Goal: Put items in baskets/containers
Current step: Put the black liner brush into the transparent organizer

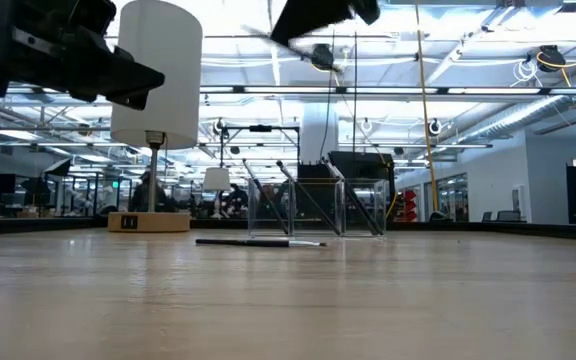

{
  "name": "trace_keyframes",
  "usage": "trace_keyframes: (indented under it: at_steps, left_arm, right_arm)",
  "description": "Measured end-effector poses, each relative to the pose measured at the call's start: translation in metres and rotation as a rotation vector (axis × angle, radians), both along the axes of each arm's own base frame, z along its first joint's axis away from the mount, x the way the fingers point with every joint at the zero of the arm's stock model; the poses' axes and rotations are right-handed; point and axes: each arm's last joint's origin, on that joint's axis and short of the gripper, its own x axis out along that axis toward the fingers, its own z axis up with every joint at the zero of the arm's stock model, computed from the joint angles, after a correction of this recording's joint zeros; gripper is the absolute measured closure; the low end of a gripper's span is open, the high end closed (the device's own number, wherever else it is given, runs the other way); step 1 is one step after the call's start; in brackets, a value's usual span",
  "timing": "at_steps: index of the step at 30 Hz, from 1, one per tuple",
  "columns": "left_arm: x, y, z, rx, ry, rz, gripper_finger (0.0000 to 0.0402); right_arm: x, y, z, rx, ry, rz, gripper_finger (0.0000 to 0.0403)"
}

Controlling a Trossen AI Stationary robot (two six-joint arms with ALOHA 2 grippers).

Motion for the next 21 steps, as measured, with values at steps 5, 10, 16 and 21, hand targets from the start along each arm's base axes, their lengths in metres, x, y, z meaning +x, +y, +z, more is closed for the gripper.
trace_keyframes:
  at_steps: [5,10,16,21]
  left_arm:
    - [0.000,0.003,0.000,0.027,-0.001,0.090,0.0360]
    - [0.000,0.005,-0.004,0.069,0.036,0.160,0.0360]
    - [-0.001,0.008,-0.008,0.140,0.073,0.249,0.0360]
    - [-0.001,0.011,-0.009,0.190,0.089,0.302,0.0360]
  right_arm:
    - [-0.015,-0.041,0.019,-0.028,-0.316,0.161,0.0403]
    - [-0.040,-0.091,-0.017,-0.022,-0.575,0.253,0.0403]
    - [-0.054,-0.142,-0.057,-0.004,-0.606,0.092,0.0403]
    - [-0.048,-0.154,-0.083,-0.016,-0.595,0.018,0.0403]
